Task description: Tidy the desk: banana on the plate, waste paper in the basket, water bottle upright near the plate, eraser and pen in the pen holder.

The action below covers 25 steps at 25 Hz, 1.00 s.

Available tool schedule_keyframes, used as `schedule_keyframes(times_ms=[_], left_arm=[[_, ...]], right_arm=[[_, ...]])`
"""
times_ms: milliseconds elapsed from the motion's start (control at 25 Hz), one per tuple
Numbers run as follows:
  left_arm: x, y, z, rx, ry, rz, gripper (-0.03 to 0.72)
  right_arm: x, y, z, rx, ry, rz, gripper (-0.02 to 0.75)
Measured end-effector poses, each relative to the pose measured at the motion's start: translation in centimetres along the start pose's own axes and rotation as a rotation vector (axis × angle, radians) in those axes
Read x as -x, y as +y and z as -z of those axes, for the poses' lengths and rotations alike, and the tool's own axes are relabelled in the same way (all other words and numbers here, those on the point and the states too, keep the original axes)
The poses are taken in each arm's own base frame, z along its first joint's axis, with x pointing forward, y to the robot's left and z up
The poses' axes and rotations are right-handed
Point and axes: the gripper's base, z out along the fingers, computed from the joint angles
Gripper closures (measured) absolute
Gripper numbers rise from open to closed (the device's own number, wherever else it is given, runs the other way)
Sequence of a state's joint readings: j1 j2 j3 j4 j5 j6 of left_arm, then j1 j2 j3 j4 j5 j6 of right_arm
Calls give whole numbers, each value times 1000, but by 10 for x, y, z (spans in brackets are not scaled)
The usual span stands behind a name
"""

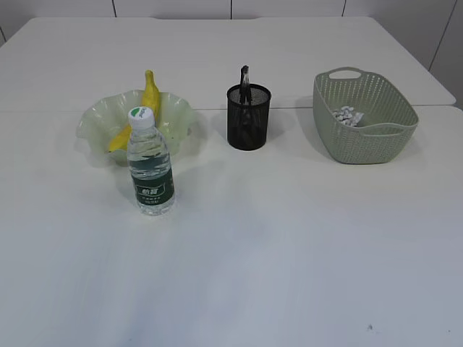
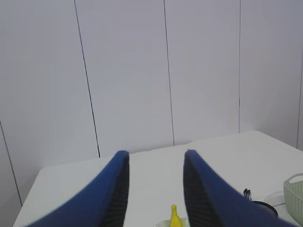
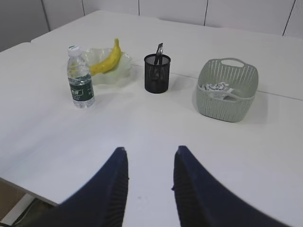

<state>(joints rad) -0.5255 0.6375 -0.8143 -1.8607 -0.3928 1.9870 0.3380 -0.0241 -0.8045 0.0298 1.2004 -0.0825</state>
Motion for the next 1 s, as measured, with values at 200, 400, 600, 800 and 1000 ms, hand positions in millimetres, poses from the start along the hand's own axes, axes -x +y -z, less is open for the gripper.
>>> schedule_keyframes(times_ms=[200, 400, 600, 800, 1000], left_arm=[[-1, 0, 0, -1, 2, -2, 421], [-1, -1, 0, -4, 2, -3, 423], [-1, -1, 0, -4, 2, -3, 434], [-1, -1, 0, -4, 2, -3, 440], [-1, -1, 0, -12, -2, -4, 440]], right_arm=[[-13, 0, -18, 6, 78, 2, 489], [-26, 2, -34, 20, 147, 15, 489], [-33, 2, -40, 24, 182, 29, 489], [-47, 3, -53, 36, 254, 26, 489], [-52, 4, -58, 42, 279, 37, 489]])
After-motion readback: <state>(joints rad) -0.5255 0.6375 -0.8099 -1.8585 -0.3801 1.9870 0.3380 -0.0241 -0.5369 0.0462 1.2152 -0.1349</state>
